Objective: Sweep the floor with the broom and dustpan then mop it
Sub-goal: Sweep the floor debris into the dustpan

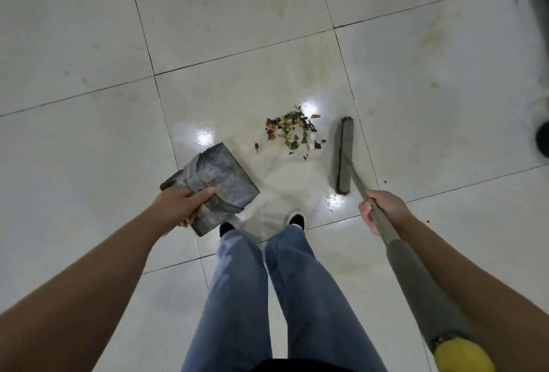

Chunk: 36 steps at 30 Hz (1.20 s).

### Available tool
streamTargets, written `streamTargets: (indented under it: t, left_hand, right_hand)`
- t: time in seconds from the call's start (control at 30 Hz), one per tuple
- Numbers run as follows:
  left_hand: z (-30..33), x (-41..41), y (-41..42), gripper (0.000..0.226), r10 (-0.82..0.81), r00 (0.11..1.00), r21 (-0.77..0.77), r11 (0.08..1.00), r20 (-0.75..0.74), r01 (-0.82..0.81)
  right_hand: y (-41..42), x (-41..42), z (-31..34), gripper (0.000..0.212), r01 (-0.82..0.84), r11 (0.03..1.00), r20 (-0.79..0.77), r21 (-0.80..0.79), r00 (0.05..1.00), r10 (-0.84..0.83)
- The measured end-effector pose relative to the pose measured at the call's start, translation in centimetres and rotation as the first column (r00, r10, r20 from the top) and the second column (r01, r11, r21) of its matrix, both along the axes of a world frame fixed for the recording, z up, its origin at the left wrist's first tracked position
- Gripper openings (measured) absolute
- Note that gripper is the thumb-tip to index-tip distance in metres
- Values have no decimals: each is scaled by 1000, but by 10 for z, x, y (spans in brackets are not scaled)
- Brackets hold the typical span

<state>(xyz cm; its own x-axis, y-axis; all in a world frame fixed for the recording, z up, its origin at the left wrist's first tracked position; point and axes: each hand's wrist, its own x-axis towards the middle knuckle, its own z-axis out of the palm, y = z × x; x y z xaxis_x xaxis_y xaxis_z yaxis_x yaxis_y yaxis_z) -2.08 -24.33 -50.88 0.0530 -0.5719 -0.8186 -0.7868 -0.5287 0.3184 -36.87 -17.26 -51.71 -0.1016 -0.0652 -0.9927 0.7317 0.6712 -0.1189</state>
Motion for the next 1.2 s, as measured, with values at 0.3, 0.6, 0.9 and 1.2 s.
streamTargets:
  t: [0.3, 0.6, 0.9, 1.2]
  left_hand:
    - [-61, 24, -50, 54, -161, 987, 12, 987, 27, 161]
    - [-74, 44, -85, 54, -168, 986, 9, 986, 4, 168]
    - [-69, 64, -87, 55, -227, 974, 52, 972, -13, 228]
    - [-69, 61, -92, 51, -170, 985, 9, 985, -18, 170]
  right_hand:
    - [-57, 45, -33, 15, -59, 998, -49, -16, 997, 58]
    - [-88, 95, -34, 22, 3, 1000, 69, -30, 998, -1]
    - [-89, 83, -3, 26, -544, 829, -130, 131, 819, 558]
    - [-113, 52, -45, 23, -626, 746, -232, 228, 709, 666]
